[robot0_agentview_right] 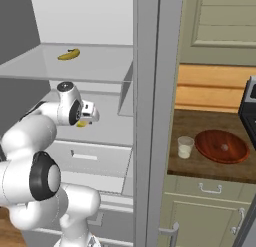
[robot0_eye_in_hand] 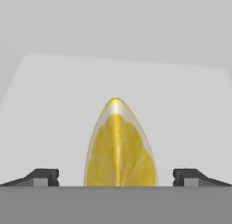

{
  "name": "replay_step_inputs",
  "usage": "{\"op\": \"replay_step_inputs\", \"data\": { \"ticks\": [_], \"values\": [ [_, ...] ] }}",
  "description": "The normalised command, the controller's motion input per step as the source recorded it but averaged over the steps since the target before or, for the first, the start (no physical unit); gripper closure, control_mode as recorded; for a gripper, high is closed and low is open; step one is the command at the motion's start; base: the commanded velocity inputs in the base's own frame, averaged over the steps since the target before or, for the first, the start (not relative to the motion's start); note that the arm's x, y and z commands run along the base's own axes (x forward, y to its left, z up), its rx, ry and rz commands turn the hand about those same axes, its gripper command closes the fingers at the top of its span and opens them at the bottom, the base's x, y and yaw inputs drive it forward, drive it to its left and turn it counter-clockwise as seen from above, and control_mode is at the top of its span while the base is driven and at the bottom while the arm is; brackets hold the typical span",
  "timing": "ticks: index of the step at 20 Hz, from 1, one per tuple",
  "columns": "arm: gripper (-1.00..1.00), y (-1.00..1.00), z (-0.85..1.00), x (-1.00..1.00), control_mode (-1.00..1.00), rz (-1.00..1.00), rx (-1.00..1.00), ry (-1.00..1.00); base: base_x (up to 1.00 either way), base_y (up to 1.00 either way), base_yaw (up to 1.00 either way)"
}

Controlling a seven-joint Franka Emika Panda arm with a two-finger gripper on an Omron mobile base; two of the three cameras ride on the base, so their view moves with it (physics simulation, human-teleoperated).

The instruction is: Grab a lemon wedge from the fridge and one ice cube from the ice bowl, and put them in the glass of lemonade.

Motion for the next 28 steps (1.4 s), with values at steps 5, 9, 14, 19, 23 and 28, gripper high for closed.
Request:
{"op": "replay_step_inputs", "data": {
  "ticks": [5, 9, 14, 19, 23, 28],
  "values": [
    [-1.00, 0.00, -0.08, -0.26, -1.00, 0.00, 0.00, 0.00, 0.00, 0.00, 0.00],
    [-1.00, 0.00, 0.00, -0.04, -1.00, 0.00, 0.00, 0.00, 0.00, 0.00, 0.00],
    [-1.00, 0.00, -0.07, 0.00, -1.00, 0.00, 0.00, 0.00, 0.00, 0.00, 0.00],
    [1.00, 0.00, 0.00, -0.12, -1.00, 0.00, 0.00, -0.02, 0.00, 0.00, 0.00],
    [1.00, 0.00, 0.00, -0.01, -1.00, 0.00, 0.00, 0.00, 0.00, 0.00, 0.00],
    [1.00, -0.01, 0.00, -0.28, -1.00, 0.00, 0.00, -0.04, 0.00, 0.00, 0.00]
  ]
}}
